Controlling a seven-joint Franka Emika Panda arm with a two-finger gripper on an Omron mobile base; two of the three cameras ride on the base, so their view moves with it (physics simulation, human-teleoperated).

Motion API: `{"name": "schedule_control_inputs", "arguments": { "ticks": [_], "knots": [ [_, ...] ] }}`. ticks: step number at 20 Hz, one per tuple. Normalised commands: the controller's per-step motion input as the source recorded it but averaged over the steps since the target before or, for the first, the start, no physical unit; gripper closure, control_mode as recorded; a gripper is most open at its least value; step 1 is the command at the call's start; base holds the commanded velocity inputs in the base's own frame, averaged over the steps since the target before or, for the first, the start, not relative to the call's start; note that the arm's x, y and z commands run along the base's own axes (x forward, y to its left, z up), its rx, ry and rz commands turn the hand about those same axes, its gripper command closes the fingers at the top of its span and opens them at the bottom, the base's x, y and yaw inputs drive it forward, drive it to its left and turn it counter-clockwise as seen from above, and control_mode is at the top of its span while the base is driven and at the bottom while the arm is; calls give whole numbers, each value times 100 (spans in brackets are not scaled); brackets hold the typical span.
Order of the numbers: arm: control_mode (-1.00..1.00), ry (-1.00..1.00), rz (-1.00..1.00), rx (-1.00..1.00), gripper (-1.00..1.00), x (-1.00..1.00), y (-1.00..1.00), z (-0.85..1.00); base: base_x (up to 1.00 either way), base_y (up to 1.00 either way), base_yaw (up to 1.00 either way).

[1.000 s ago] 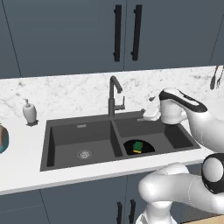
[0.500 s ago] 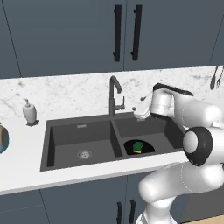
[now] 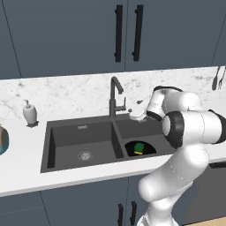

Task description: Pick the pan and sponge and place them into the sink. Then turn on the water.

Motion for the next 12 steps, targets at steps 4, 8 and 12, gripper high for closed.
{"name": "schedule_control_inputs", "arguments": {
  "ticks": [4, 8, 12],
  "knots": [
    [-100, 0, 0, 7, -100, 40, 0, -4, 0, 0, 0],
    [-100, 0, 0, 5, -100, 36, 0, -3, 0, 0, 0],
    [-100, 0, 0, 3, -100, 37, 0, -6, 0, 0, 0]
  ]
}}
